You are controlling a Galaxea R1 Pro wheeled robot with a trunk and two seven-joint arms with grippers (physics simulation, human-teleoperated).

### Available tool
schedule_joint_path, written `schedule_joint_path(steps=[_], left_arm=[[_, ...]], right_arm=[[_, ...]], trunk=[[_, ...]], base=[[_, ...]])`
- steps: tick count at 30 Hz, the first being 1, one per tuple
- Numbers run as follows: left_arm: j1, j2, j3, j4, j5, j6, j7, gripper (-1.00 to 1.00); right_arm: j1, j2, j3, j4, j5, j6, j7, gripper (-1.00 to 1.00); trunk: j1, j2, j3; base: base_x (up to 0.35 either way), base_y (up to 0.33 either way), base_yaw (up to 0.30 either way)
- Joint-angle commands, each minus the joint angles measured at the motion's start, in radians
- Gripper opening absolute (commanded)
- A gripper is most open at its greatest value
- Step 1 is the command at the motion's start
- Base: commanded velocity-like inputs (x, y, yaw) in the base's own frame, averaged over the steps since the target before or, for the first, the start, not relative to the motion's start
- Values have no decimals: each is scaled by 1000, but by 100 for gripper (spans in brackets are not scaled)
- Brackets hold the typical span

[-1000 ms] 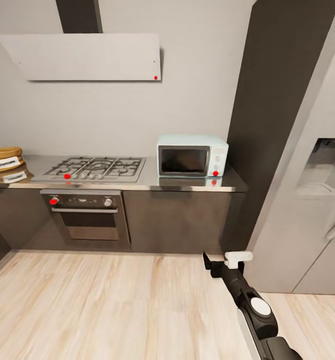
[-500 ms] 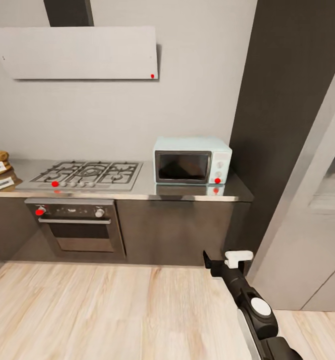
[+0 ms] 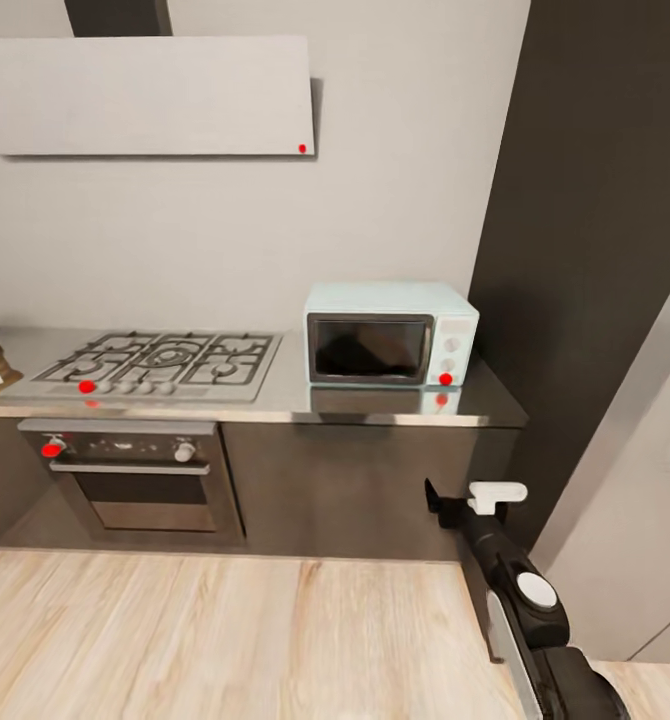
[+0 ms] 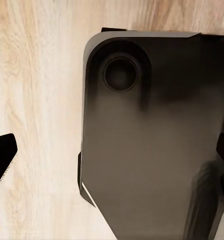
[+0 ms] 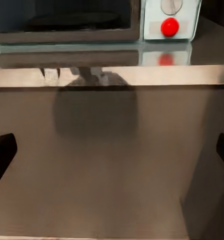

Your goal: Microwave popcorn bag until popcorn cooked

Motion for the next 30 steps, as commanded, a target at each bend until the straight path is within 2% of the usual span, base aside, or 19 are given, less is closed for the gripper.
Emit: schedule_joint_path(steps=[1,3,7,9,13,20,30], left_arm=[[0,0,1,0,6,-2,0,100],[0,1,1,0,6,-2,0,100],[0,1,-1,0,6,-2,0,100],[0,1,-3,-1,6,-2,0,100],[0,-4,0,-3,4,-4,0,100],[0,-9,-2,-2,10,5,0,100],[0,-9,-2,-2,11,5,0,100]], right_arm=[[-19,0,0,-1,1,9,2,100],[-41,0,-4,-1,1,13,1,100],[-84,0,-38,-1,1,26,-7,100],[-111,0,-43,-1,2,62,-8,100],[-120,2,-43,-1,3,77,-8,100],[-120,3,-41,-1,3,79,-7,100],[-120,5,-40,-1,2,79,-5,100]], trunk=[[1,-1,-1],[1,-1,-1],[1,-1,-1],[1,-1,-1],[1,-1,-1],[-26,48,21],[-65,118,52]], base=[[316,0,0],[316,0,0],[316,0,0],[316,0,0],[190,0,0],[28,0,0],[288,0,0]])
